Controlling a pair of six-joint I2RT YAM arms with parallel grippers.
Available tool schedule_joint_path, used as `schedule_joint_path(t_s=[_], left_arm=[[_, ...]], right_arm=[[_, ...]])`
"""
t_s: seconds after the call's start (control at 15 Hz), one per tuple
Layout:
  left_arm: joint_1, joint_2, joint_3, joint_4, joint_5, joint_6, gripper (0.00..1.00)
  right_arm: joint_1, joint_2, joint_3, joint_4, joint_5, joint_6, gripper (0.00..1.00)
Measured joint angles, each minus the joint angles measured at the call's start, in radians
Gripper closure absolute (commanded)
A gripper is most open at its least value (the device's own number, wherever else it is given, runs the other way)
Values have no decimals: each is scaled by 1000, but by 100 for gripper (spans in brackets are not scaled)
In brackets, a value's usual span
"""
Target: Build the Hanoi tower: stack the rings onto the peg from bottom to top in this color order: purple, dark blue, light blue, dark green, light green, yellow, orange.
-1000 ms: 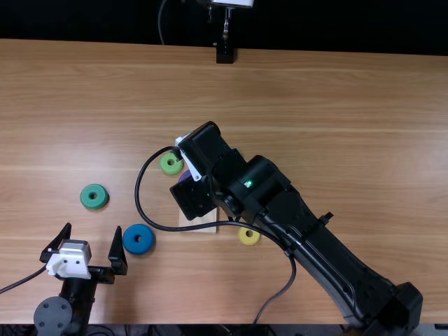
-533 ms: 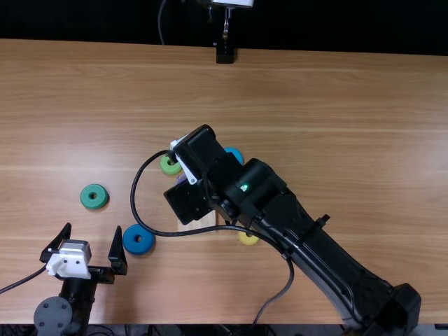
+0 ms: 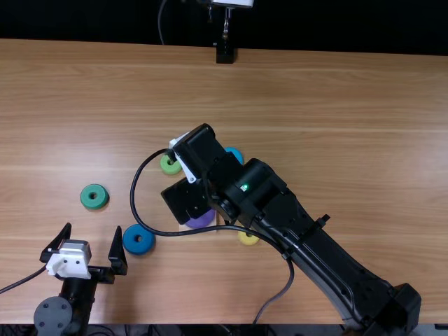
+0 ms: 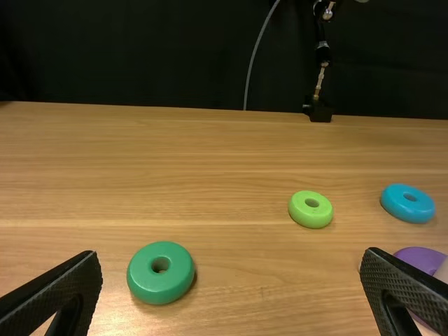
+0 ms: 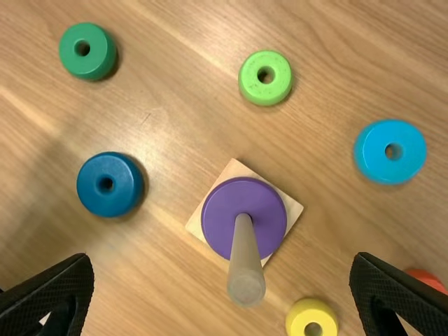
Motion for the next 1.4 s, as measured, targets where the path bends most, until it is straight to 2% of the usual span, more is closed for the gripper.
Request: schedule_joint_path(t_s=[0.27, 0.4, 0.6, 0.87, 1.0, 1.13, 1.33, 1.4], left_arm=[[0, 0, 0, 0, 0, 0, 0], [0, 0, 0, 0, 0, 0, 0], [0, 0, 0, -1, 0, 0, 0], [0, 0, 0, 0, 0, -1, 0], [0, 0, 0, 0, 0, -1, 0], [0, 0, 0, 0, 0, 0, 0], [0, 0, 0, -1, 0, 0, 0], [0, 0, 0, -1, 0, 0, 0]], right_arm=[[-10, 0, 0, 240, 0, 0, 0], [-64, 0, -19, 344, -1, -1, 0], [-180, -30, -156, 502, 3, -1, 0], [-340, -434, -425, 782, 7, -3, 0], [-401, -615, -595, 906, 3, -6, 0], [-512, -762, -788, 1019, 3, -12, 0], [-632, -1011, -1023, 1070, 2, -16, 0], [-664, -1100, -1082, 1073, -5, -15, 0]])
